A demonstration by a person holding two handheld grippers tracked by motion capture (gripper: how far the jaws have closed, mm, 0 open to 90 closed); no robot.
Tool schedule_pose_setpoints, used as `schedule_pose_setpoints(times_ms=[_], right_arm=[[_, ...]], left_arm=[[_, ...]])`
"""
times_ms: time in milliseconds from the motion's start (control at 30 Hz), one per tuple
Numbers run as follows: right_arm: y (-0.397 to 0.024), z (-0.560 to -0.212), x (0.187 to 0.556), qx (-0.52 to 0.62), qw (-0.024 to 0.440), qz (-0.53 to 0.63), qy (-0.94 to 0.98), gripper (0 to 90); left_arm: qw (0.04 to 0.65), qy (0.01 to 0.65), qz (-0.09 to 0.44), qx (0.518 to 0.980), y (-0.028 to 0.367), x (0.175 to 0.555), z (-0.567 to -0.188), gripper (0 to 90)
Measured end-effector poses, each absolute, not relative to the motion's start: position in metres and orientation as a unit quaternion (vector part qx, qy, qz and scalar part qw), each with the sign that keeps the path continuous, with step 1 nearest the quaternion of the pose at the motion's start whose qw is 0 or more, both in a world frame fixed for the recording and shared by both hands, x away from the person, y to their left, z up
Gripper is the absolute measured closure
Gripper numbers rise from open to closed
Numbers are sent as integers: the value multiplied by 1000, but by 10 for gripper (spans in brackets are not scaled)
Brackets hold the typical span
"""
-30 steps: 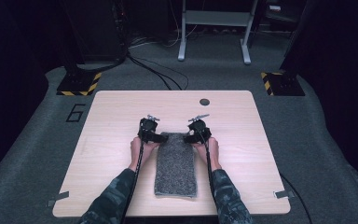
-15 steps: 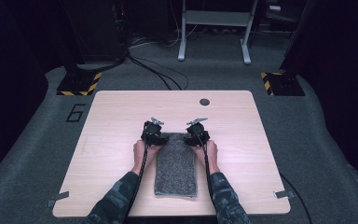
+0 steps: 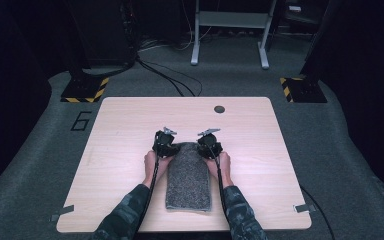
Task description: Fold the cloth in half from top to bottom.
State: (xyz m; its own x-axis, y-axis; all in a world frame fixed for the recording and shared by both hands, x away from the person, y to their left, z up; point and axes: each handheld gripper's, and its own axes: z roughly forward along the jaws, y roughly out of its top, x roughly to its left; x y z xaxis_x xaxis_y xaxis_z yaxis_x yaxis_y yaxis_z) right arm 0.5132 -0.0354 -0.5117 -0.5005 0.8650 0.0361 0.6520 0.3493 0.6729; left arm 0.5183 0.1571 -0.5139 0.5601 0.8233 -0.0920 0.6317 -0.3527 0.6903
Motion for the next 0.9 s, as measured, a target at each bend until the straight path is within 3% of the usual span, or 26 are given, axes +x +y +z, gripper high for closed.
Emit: schedule_pose_setpoints(times_ms=[900], right_arm=[[-47,-476,505,450,204,381,782,875]], left_arm=[[406,428,172,789,164,513,-475,839]])
